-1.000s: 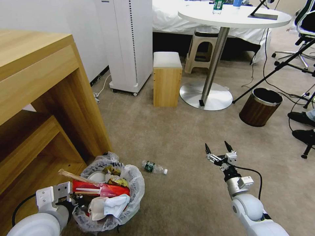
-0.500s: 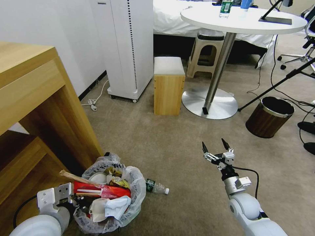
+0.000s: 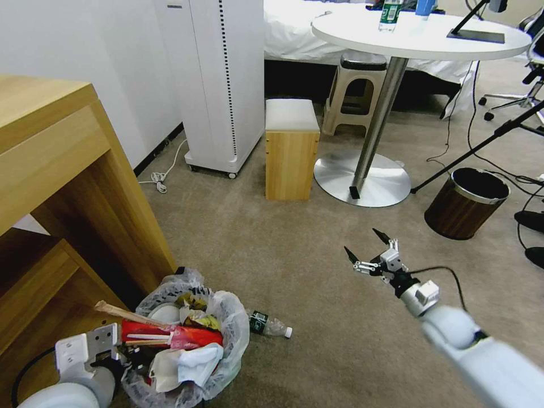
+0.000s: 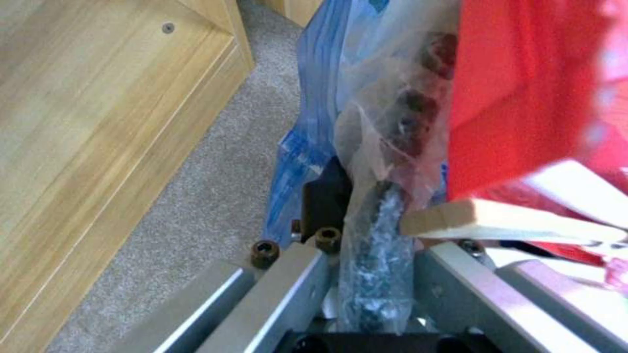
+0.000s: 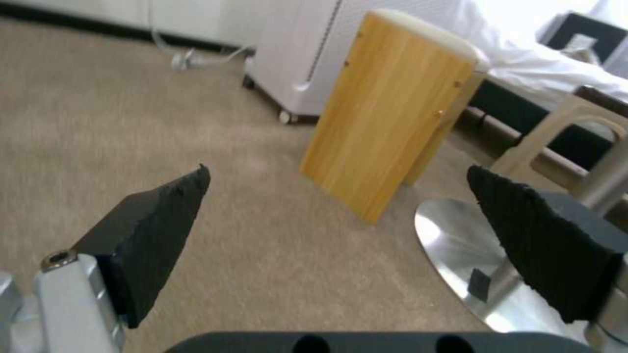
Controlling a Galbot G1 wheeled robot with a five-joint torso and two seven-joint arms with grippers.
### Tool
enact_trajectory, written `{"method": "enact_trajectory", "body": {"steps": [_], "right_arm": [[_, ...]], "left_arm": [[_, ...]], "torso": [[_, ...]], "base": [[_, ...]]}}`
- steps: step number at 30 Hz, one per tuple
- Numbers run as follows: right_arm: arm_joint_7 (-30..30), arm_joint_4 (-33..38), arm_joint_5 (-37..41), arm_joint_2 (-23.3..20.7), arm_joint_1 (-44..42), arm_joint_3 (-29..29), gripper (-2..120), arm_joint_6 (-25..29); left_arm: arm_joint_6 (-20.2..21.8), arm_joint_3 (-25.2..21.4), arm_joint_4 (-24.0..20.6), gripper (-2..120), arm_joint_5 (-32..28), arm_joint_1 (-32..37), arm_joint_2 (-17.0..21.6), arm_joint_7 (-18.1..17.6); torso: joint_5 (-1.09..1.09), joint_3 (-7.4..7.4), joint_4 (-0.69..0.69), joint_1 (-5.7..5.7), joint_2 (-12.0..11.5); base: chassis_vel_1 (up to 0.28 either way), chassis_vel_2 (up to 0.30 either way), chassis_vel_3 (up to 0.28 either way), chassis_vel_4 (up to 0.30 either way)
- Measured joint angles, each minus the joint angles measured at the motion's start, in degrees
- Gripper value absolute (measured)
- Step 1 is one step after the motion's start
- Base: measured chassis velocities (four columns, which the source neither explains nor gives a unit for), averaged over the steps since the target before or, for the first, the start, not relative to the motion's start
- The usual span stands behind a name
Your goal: Pick up the trash bin and place the garbage on the floor into it.
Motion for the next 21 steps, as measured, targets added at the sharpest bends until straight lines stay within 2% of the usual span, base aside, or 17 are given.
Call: {"method": "enact_trajectory", "body": {"steps": [1, 4, 5, 6, 7, 8, 9, 10, 11, 12, 13, 16, 17, 19, 21], "right_arm": [[0.0, 0.0, 0.0, 0.0, 0.0, 0.0, 100, 0.0], [-0.6, -1.3, 1.5, -1.4, 8.6, -8.2, 100, -1.9], [-2.5, -2.2, 1.7, -1.4, 12.8, -11.4, 100, -2.6], [-2.5, -2.2, 1.7, -1.4, 12.8, -11.4, 100, -2.6], [-3.8, -3.6, 1.7, -0.7, 17.1, -15.6, 100, -2.7], [-4.3, -4.3, 1.9, 0.2, 19.7, -19.0, 100, -2.8], [-4.3, -4.3, 1.9, 0.2, 19.7, -19.0, 100, -2.8], [-4.8, -4.7, 2.2, 0.9, 21.7, -22.0, 100, -3.0], [-6.3, -5.4, 3.5, 2.7, 25.6, -27.5, 100, -3.9], [-7.1, -6.0, 4.2, 4.0, 28.1, -30.8, 100, -4.3], [-7.1, -6.0, 4.2, 4.0, 28.1, -30.8, 100, -4.3], [-9.9, -9.1, 5.4, 8.4, 35.0, -39.2, 100, -4.4], [-9.9, -9.1, 5.4, 8.4, 35.0, -39.2, 100, -4.4], [-10.2, -10.5, 7.2, 10.6, 37.7, -44.0, 100, -4.9], [-9.9, -11.7, 8.4, 12.1, 38.2, -46.5, 100, -6.1]], "left_arm": [[0.0, 0.0, 0.0, 0, 0.0, 0.0, 0.0, 0.0], [0.2, -0.4, 0.1, 0, -0.1, -0.1, -0.3, -0.1], [0.3, -0.6, 0.2, 0, -0.1, -0.2, -0.5, -0.2], [0.3, -0.6, 0.2, 0, -0.1, -0.2, -0.5, -0.2], [0.3, -0.7, 0.3, 0, -0.2, -0.1, -0.8, -0.2], [0.4, -0.6, 0.4, 0, -0.2, -0.1, -1.0, -0.2], [0.4, -0.6, 0.4, 0, -0.2, -0.1, -1.0, -0.2], [0.4, -0.5, 0.4, 0, -0.3, 0.0, -1.2, -0.3], [0.4, -0.4, 0.2, 0, -0.2, 0.1, -1.7, -0.3], [0.4, -0.4, 0.2, 0, -0.2, 0.3, -1.9, -0.3], [0.4, -0.4, 0.2, 0, -0.2, 0.3, -1.9, -0.3], [0.4, -1.1, 0.0, 0, 0.0, 1.0, -2.5, -0.3], [0.4, -1.1, 0.0, 0, 0.0, 1.0, -2.5, -0.3], [0.4, -1.6, -0.1, 0, 0.5, 1.8, -3.0, -0.3], [0.4, -2.2, -0.3, 0, 0.8, 2.3, -3.6, -0.2]], "torso": [[0.0, 0.0, 0.0, 0.0, 0.0], [0.0, 0.01, -0.01, 0.0, 0.0], [0.02, 0.01, 0.03, 0.0, 0.0], [0.02, 0.01, 0.03, 0.0, 0.0], [-0.09, 0.0, 0.01, 0.0, 0.0], [-0.09, 0.0, 0.02, 0.0, 0.0], [-0.09, 0.0, 0.02, 0.0, 0.0], [0.0, 0.01, 0.01, 0.01, 0.0], [0.05, 0.01, 0.01, 0.01, 0.0], [-0.03, 0.01, 0.0, 0.0, 0.0], [-0.03, 0.01, 0.0, 0.0, 0.0], [-0.02, 0.01, 0.03, 0.01, 0.0], [-0.02, 0.01, 0.03, 0.01, 0.0], [-0.04, 0.01, 0.04, 0.01, 0.0], [-0.02, 0.01, 0.02, 0.01, 0.0]], "base": [[0.0, 0.0, 0.0, 0.0], [0.0, 0.0, 0.0, 0.0], [0.0, 0.0, 0.0, 0.0], [0.0, 0.0, 0.0, 0.0], [0.0, 0.0, 0.0, 0.0], [0.0, 0.0, 0.0, 0.0], [0.0, 0.0, 0.0, 0.0], [0.0, 0.0, 0.0, 0.0], [0.0, 0.0, 0.0, 0.0], [0.0, 0.0, 0.0, 0.0], [0.0, 0.0, 0.0, 0.0], [0.0, 0.0, 0.0, 0.0], [0.0, 0.0, 0.0, 0.0], [0.0, 0.0, 0.0, 0.0], [0.0, 0.0, 0.0, 0.0]]}}
